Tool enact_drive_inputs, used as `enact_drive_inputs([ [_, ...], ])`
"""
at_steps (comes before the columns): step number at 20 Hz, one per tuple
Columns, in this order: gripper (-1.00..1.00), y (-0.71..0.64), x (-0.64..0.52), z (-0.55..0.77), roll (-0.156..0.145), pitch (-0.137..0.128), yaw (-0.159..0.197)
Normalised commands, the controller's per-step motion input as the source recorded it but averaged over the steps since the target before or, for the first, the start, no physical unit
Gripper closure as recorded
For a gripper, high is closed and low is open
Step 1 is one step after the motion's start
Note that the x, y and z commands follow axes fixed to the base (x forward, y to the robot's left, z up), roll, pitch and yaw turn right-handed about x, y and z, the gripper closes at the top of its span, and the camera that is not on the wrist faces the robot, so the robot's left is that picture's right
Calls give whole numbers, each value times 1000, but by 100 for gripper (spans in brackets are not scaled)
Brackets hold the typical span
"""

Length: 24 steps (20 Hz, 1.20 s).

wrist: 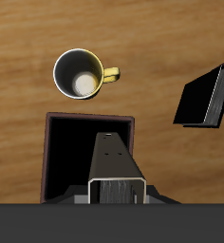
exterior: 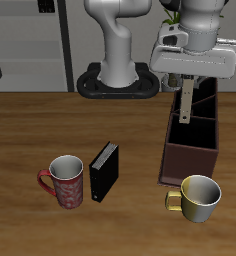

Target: Place the yellow book into the left desk caddy's right compartment

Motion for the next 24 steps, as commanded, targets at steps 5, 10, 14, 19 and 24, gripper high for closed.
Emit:
enact_drive_inputs([
  [5, 100, 265, 91, -155, 33, 18, 15],
  [10, 100, 109, 107, -118, 12, 6, 9],
  [14, 100, 33, 96, -143, 8, 15, 23],
  [19, 100, 105, 93, -220, 20, 33, 5],
  [24, 100, 90, 27, -290, 20, 39, -2],
])
